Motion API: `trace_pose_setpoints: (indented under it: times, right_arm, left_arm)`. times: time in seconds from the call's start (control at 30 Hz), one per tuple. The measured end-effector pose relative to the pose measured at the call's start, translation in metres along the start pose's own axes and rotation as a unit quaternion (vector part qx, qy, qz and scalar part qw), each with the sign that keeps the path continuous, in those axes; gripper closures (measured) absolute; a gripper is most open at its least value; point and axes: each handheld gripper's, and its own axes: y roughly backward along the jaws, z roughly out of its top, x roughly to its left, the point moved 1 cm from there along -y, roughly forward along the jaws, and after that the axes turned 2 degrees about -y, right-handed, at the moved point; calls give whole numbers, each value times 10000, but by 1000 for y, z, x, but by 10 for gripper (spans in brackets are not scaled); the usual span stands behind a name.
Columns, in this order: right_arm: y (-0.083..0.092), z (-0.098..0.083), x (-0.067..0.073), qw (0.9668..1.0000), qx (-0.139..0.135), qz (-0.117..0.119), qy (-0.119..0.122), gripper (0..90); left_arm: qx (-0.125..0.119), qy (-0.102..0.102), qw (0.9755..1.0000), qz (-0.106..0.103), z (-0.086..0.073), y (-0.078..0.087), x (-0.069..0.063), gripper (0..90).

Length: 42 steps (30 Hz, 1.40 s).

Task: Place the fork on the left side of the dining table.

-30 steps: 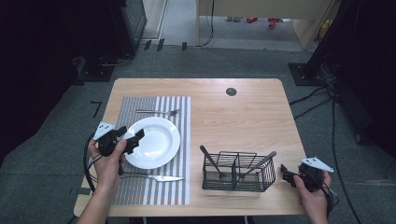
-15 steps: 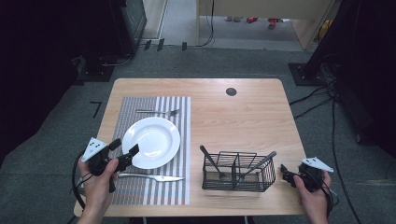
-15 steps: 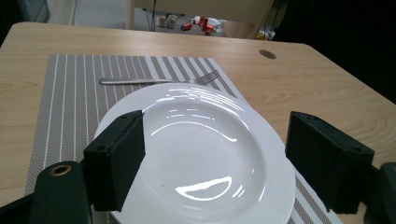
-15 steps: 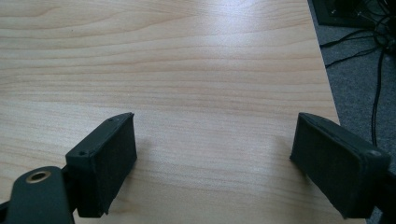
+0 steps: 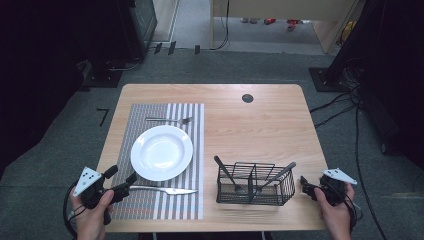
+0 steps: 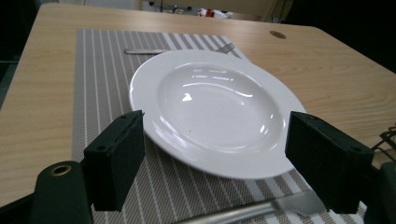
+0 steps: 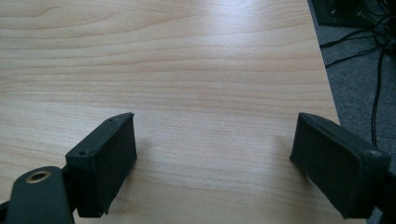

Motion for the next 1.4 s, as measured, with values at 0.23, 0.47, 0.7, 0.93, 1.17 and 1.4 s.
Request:
trace_pose_setpoints:
  times: [0.23,0.47,0.7,0.93,1.17,1.4]
  right_arm:
    - [0,0,0,10000,0,0,0,139]
    - [0,0,0,10000,4,0,-6,139]
    - [0,0,0,10000,3,0,-6,139]
    - [0,0,0,10000,1,0,0,139]
    - [0,0,0,10000,4,1,-6,139]
    - [0,0,0,10000,3,1,-5,139]
  left_arm:
    - [302,-157,9991,237,-22,0,10,205]
    - [496,-173,9980,353,-40,1,22,207]
    - [663,-257,9964,455,-52,-3,26,218]
    - [1068,-394,9927,410,-59,-10,23,206]
    - [1129,-557,9907,523,-59,-11,20,203]
    - [1233,-836,9863,707,-60,-14,14,200]
